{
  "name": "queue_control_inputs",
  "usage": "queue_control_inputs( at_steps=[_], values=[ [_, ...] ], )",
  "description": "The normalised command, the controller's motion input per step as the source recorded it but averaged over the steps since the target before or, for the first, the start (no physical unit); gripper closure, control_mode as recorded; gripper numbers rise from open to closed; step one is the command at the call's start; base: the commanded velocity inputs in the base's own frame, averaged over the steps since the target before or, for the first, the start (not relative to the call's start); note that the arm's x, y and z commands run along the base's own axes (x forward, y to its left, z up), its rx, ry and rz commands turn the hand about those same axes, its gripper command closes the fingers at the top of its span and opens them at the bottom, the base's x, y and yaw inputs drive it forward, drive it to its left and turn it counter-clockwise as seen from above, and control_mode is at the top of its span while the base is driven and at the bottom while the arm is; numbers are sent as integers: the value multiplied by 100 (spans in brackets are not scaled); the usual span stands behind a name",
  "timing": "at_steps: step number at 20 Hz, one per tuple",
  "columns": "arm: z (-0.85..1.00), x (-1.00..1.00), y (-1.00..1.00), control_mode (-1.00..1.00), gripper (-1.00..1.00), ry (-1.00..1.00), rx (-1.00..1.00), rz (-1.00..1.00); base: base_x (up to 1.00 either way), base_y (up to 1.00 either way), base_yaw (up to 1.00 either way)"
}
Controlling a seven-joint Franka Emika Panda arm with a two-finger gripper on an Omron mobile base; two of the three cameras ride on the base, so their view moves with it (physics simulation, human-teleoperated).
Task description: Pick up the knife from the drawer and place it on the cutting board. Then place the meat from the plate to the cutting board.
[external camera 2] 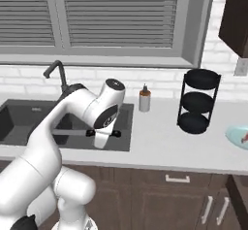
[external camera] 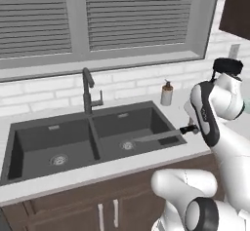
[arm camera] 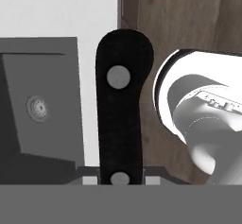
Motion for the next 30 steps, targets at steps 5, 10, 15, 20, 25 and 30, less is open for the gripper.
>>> queue_control_inputs(
  at_steps=[5, 10, 15, 20, 25, 30],
  values=[
    [0, 0, 0, 100, 100, 0, 0, 0, -59, 64, 51],
    [0, 0, 0, 100, 100, 0, 0, 0, -46, 100, 36],
    [0, 0, 0, 100, 100, 0, 0, 0, -11, 100, 10],
    [0, 0, 0, 100, 100, 0, 0, 0, 5, 100, 0],
    [0, 0, 0, 100, 100, 0, 0, 0, 8, 100, 0],
    [0, 0, 0, 100, 100, 0, 0, 0, 38, 99, -2]
  ],
)
